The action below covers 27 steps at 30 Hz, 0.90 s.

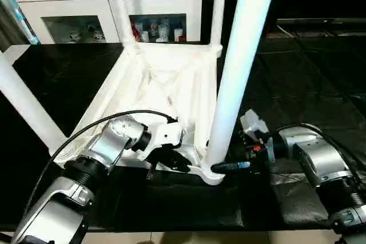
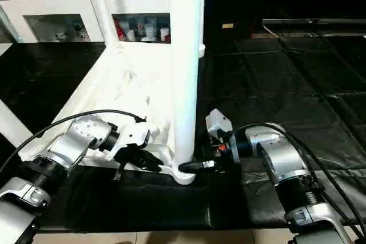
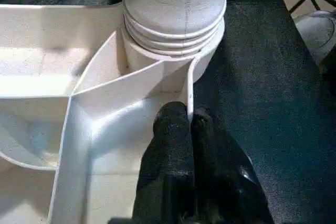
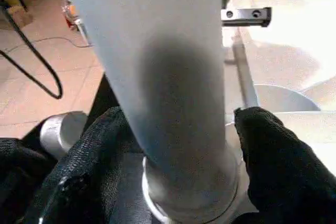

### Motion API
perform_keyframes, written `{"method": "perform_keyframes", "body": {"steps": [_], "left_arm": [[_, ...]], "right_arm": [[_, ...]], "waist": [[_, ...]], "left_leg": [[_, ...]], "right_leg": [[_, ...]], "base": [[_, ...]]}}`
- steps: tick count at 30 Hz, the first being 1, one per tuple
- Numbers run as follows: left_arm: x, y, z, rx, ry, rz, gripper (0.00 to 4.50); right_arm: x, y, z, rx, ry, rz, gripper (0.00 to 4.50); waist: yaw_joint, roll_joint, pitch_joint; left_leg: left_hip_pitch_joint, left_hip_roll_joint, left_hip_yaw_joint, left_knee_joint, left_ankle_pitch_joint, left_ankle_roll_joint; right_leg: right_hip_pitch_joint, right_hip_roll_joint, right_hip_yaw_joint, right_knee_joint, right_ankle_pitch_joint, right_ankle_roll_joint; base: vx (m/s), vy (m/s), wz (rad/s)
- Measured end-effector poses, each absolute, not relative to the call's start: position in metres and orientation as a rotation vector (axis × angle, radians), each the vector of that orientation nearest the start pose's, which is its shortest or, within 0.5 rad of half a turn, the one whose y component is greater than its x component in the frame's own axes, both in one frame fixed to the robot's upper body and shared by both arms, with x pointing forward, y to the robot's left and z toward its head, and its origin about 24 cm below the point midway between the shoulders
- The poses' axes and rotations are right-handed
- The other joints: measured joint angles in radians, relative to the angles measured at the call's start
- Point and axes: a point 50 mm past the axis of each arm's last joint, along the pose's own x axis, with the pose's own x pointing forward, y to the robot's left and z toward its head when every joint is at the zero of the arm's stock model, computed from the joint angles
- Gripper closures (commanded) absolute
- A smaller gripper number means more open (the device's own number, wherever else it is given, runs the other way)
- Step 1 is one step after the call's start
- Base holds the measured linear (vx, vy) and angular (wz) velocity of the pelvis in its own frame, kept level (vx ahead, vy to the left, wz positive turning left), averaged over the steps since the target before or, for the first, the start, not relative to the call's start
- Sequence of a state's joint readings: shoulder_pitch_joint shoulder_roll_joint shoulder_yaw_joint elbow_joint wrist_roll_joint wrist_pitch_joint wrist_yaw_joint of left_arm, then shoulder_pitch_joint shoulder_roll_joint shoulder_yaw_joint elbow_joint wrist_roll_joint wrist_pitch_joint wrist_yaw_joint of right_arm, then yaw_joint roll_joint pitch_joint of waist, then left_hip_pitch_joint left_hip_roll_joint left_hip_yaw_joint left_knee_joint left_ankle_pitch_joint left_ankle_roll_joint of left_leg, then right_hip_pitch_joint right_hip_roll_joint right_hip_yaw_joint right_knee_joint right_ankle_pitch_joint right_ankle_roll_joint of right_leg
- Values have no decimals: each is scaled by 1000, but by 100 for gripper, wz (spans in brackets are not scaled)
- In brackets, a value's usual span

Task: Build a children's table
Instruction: Rotate leg to tighten

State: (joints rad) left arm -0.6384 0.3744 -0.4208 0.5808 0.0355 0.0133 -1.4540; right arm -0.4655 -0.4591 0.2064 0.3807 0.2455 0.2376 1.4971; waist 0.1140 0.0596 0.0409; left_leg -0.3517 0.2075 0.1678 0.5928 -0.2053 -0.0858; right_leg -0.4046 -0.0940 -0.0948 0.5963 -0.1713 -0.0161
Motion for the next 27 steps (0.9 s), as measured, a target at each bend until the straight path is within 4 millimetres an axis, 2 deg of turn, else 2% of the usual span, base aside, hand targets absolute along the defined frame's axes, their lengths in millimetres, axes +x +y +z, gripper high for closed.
{"method": "perform_keyframes", "body": {"steps": [9, 14, 23, 27], "left_arm": [[301, 112, 56, 531, 485, -1701, 450], [301, 111, 56, 531, 487, -1706, 450], [301, 109, 55, 515, 492, -1696, 450], [307, 113, 53, 473, 523, -1595, 450]], "right_arm": [[284, -157, 68, -65, 408, 1585, 215], [284, -157, 68, -63, 409, 1585, 240], [280, -154, 67, -40, 407, 1553, 250], [284, -146, 64, -42, 390, 1429, 250]], "waist": [[1, 0, 0], [1, 0, 0], [2, 0, 0], [-14, 1, -1]], "left_leg": [[0, 0, 0, 0, 1, 1], [0, 0, 0, 0, 1, 1], [1, 0, 0, 0, 1, 1], [4, 0, 1, 1, -1, -4]], "right_leg": [[0, 0, 0, 0, 0, 0], [0, 0, 0, 0, 0, 0], [1, 0, 0, 0, 0, 0], [3, 0, 1, 2, 0, 2]], "base": [[0, 0, 0], [0, 0, 0], [0, 0, 0], [0, 0, 0]]}}
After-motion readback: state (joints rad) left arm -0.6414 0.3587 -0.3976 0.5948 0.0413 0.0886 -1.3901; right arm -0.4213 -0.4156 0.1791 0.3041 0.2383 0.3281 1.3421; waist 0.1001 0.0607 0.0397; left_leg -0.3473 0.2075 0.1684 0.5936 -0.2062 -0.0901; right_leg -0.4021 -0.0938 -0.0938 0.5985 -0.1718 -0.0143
